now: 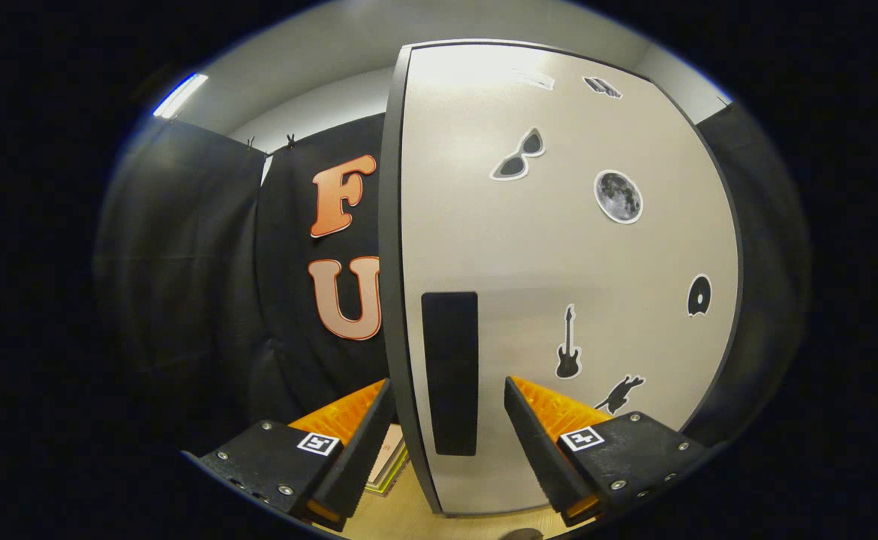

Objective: Open the shoe cabinet door, grab the shoes and put them into the shoe cabinet, then close the shoe cabinet door.

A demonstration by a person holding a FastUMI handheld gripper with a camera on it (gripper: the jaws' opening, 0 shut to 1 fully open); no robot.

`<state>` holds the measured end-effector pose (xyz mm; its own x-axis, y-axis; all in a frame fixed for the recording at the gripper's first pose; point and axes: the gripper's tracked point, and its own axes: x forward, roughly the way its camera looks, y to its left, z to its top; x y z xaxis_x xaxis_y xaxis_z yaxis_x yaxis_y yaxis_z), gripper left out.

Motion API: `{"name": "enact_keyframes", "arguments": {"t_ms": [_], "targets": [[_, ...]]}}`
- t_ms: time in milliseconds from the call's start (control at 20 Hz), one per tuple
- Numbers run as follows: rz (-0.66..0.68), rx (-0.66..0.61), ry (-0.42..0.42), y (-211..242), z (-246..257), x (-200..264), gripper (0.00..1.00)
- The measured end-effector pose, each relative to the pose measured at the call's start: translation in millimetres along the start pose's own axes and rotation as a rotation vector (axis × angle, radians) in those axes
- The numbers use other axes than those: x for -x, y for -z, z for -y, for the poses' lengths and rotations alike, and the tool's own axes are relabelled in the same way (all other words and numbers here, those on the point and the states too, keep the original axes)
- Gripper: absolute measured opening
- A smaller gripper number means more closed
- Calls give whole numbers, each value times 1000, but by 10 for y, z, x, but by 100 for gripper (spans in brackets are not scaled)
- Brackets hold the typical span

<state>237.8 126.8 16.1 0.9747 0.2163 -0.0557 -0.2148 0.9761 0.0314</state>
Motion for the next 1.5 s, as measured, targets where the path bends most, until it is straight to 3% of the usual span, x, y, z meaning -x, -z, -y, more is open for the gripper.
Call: {"name": "enact_keyframes", "arguments": {"t_ms": [150, 250, 300, 400, 450, 1500], "targets": [[3, 12, 12, -30, 26, -48, 82], [-4, 3, 22, -15, 42, -86, 70], [-8, 0, 33, -3, 66, -105, 57], [-11, -10, 37, 5, 53, -118, 41], [-14, -12, 46, 8, 57, -119, 38], [-3, -12, 119, -7, 160, 268, 29]]}}
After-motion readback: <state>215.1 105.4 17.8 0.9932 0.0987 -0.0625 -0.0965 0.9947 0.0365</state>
